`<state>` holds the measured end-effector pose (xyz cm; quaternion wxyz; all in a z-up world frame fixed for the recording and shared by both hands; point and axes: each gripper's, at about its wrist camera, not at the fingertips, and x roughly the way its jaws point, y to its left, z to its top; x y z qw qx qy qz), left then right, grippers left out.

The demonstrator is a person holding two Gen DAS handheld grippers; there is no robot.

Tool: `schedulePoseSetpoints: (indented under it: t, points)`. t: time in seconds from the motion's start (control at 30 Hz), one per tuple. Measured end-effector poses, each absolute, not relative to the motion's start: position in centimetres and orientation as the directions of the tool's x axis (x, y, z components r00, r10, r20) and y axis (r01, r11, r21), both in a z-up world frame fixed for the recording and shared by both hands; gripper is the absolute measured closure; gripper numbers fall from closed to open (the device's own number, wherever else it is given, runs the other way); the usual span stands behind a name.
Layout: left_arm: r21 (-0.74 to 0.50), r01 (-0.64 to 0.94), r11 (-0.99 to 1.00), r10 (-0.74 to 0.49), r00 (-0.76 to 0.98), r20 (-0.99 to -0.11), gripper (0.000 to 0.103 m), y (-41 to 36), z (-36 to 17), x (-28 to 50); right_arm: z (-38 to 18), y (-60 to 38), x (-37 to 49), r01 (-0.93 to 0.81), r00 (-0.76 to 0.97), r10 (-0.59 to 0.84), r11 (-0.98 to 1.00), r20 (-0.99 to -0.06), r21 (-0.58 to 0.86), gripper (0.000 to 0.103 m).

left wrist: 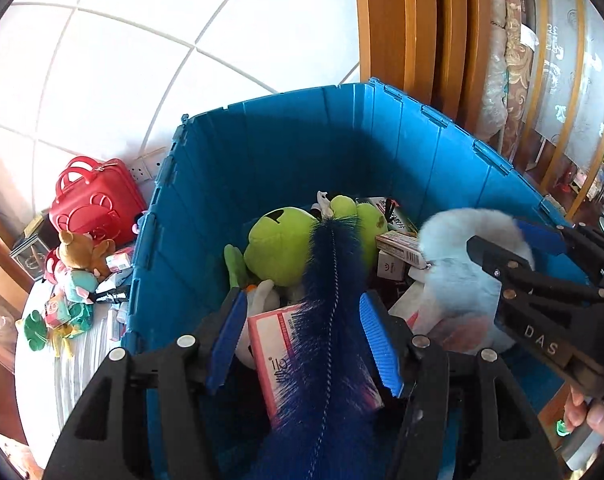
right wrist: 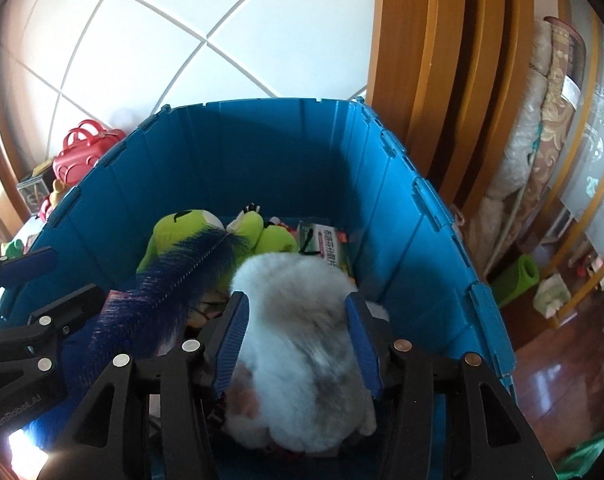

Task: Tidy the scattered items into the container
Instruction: 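Release the brush with the left tool while the right tool drops the grey plush into the crate, then move both tools back toward the remaining bottles and boxes on the table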

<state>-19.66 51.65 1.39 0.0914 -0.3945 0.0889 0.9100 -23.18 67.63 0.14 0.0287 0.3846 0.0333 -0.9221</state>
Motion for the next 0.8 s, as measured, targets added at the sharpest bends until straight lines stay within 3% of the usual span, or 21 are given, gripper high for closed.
schedulePoseSetpoints:
  t: [0.07, 0.13, 0.2, 0.33, 0.6, 0.8]
  points:
    - [0.089, -0.224, -0.97, 0.092, -0.686, -0.722, 0.045, 51.3, 1.5, -19.0, 0.4, 67.7, -22.6, 0.072, -0.715, -0.018, -0.996, -0.699, -0.047, 0.047]
    - [0.083, -0.212, -0.974, 0.092, -0.7, -0.708, 0.044, 50.9, 1.8, -18.3, 0.7, 67.7, -21.7, 0.067, -0.731, -0.013, -0.996, -0.683, -0.053, 0.031]
    - [0.084, -0.193, -0.978, 0.083, -0.721, -0.688, 0.038, 50.4, 2.1, -17.5, 1.1, 67.6, -20.8, 0.066, -0.749, -0.007, -0.996, -0.662, -0.064, 0.022]
    - [0.077, -0.159, -0.984, 0.072, -0.762, -0.644, 0.036, 49.3, 2.8, -15.7, 2.0, 67.0, -18.7, 0.068, -0.788, 0.002, -0.994, -0.615, -0.091, 0.013]
    - [0.064, -0.066, -0.996, 0.019, -0.831, -0.556, 0.028, 46.0, 3.5, -11.9, 3.7, 64.6, -14.3, 0.053, -0.894, 0.018, -0.988, -0.449, -0.145, 0.002]
    - [0.058, -0.003, -0.998, -0.028, -0.855, -0.518, 0.028, 41.6, 4.1, -9.3, 4.5, 61.5, -12.1, 0.109, -0.916, -0.057, -0.988, -0.398, -0.107, 0.001]
